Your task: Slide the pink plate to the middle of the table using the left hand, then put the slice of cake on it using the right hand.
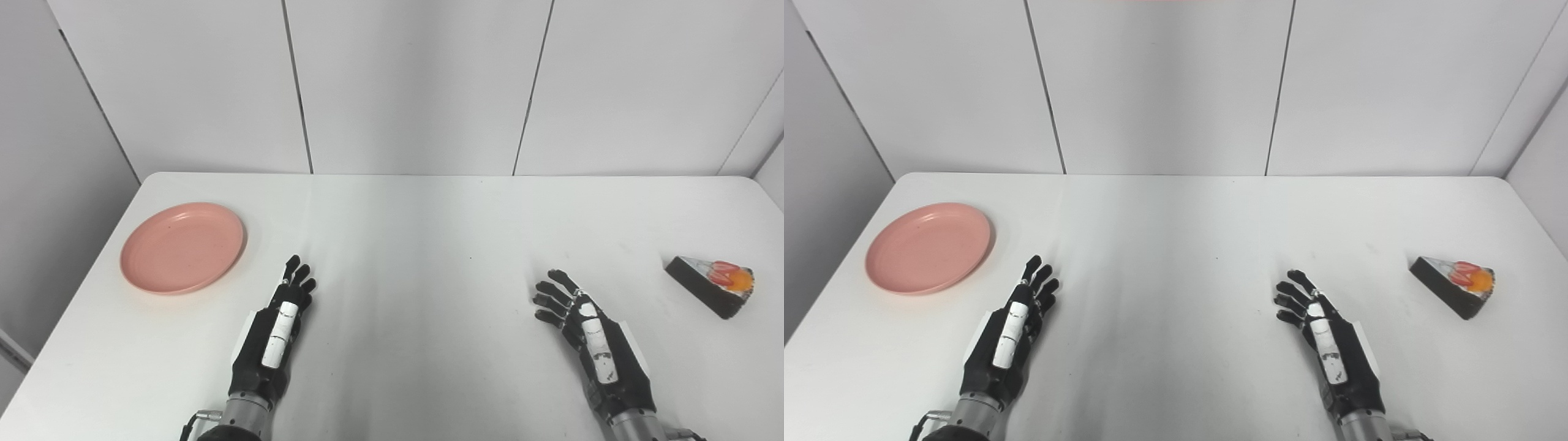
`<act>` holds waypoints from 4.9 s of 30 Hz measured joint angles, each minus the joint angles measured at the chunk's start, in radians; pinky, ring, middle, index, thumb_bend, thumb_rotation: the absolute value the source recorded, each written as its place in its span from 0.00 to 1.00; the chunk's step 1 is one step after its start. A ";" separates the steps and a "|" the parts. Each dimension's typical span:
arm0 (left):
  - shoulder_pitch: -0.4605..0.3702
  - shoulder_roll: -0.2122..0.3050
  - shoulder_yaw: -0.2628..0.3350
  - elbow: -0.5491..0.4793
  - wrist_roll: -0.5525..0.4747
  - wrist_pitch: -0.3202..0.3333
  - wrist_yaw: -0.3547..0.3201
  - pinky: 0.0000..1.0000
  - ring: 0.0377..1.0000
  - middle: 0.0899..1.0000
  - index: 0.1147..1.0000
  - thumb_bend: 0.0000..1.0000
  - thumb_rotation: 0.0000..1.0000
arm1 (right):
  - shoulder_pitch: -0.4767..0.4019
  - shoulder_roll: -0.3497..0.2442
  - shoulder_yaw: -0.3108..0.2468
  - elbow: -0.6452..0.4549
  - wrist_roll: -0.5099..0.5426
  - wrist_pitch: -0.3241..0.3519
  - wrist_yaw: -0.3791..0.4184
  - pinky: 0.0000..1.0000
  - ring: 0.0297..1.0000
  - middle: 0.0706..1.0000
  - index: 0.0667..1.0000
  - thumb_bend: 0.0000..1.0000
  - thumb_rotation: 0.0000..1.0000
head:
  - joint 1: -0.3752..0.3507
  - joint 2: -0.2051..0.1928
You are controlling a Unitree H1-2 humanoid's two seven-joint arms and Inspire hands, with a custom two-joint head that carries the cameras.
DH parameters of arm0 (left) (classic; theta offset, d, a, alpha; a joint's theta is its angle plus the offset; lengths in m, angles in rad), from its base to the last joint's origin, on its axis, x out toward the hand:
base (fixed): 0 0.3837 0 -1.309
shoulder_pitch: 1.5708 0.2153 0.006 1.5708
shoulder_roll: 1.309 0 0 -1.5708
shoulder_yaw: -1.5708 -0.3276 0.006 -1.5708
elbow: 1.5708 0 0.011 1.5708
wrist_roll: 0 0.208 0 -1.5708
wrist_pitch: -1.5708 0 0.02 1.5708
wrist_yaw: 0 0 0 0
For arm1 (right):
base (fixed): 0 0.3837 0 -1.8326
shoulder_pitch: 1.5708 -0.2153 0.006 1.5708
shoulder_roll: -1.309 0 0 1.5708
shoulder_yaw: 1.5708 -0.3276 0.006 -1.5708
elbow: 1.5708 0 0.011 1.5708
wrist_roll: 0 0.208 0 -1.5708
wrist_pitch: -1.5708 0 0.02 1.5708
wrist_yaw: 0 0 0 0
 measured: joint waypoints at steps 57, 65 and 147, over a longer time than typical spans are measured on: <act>-0.019 -0.015 -0.042 0.119 0.045 -0.138 0.004 0.99 0.96 1.00 1.00 0.79 0.92 | -0.067 -0.050 -0.036 0.172 0.026 -0.136 0.074 0.77 0.79 0.79 0.84 0.92 0.96 | 0.150 -0.166; -0.064 -0.040 -0.063 0.195 0.093 -0.209 0.013 0.98 0.96 1.00 1.00 0.77 0.93 | -0.110 -0.070 -0.051 0.251 0.054 -0.234 0.102 0.78 0.80 0.80 0.84 0.91 0.95 | 0.222 -0.248; -0.764 0.490 0.296 1.441 -0.044 -0.505 0.077 0.65 0.68 0.70 0.69 0.89 0.83 | -0.126 -0.095 -0.066 0.285 0.054 -0.333 0.134 0.75 0.77 0.77 0.84 0.92 0.93 | 0.207 -0.256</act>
